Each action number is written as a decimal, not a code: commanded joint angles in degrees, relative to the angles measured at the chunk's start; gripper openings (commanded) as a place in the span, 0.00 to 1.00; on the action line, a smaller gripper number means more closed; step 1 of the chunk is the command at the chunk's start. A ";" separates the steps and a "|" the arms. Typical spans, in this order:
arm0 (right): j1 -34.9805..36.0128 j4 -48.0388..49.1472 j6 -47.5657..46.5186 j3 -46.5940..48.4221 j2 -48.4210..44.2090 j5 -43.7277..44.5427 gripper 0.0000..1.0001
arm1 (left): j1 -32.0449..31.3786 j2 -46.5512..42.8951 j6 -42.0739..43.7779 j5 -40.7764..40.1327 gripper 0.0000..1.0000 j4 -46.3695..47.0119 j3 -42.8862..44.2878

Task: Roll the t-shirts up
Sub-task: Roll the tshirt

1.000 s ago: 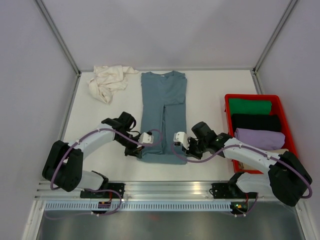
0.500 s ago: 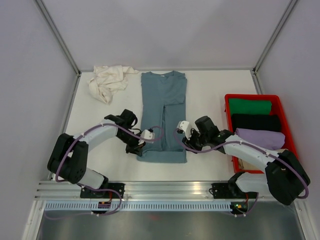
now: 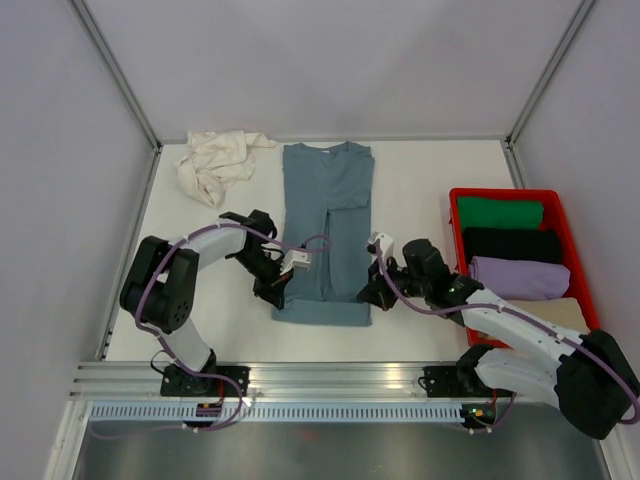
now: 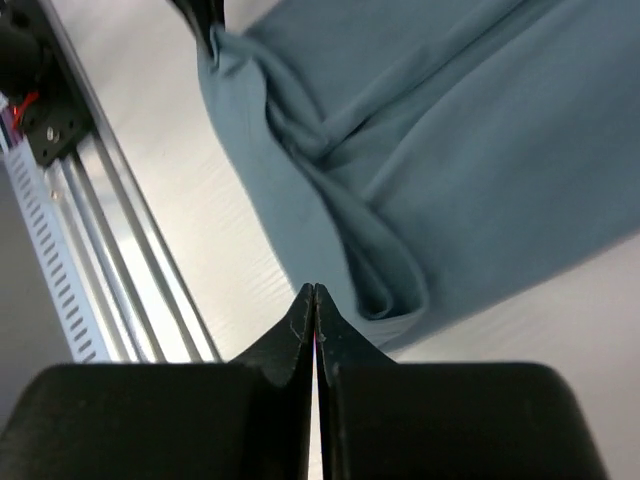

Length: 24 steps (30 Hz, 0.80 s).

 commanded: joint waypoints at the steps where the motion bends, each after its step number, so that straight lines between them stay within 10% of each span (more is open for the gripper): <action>1: 5.77 5.55 5.72 -3.51 4.01 -0.70 0.00 | 0.20 -0.04 -0.90 4.34 0.04 -2.29 1.81; 16: 5.88 13.19 9.85 -1.32 19.48 6.25 0.00 | 1.17 -7.06 -0.90 -3.38 0.46 2.89 -1.44; 24: 4.21 13.20 12.92 -1.49 19.84 8.54 0.00 | 0.29 -19.71 -0.46 -8.66 0.42 10.62 -5.04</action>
